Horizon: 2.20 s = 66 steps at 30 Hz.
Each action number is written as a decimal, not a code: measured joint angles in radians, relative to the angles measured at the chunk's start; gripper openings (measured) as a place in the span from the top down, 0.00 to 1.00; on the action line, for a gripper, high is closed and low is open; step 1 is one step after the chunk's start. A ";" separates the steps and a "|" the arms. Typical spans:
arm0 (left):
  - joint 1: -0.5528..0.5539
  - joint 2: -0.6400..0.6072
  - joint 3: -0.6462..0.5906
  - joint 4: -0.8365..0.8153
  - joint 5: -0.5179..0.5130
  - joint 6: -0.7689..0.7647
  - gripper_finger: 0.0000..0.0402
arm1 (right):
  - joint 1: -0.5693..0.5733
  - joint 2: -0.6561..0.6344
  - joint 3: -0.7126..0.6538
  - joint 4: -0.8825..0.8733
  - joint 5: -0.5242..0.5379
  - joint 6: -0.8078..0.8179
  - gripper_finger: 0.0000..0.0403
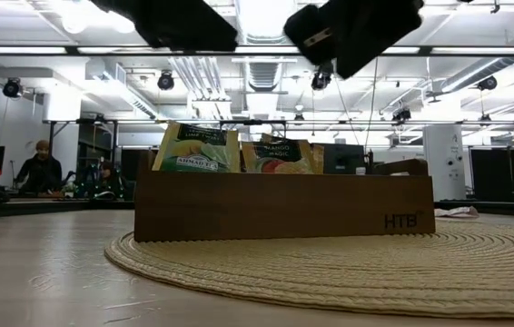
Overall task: Pick & Place Tea
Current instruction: Put the orange tea bag into the right section of the wooden organizer
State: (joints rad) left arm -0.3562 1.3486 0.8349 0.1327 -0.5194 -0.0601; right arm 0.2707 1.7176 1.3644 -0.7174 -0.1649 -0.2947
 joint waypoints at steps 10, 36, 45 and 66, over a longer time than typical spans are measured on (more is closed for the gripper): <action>0.184 -0.030 -0.170 0.220 0.129 0.009 0.62 | -0.048 -0.287 -0.262 0.208 0.010 0.024 0.98; 0.299 -0.881 -0.738 0.318 0.054 -0.062 0.62 | -0.246 -0.483 -0.513 0.402 0.007 0.074 0.98; 0.296 -1.208 -0.815 0.106 -0.067 -0.053 0.62 | -0.256 -0.486 -0.516 0.393 0.007 0.077 0.98; 0.295 -1.314 -0.826 -0.062 -0.134 -0.129 0.62 | -0.465 -0.487 -0.550 0.376 0.009 0.161 0.98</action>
State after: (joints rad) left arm -0.0616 0.0350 0.0086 0.0705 -0.6529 -0.1887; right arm -0.1944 1.2308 0.8146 -0.3413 -0.1559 -0.1333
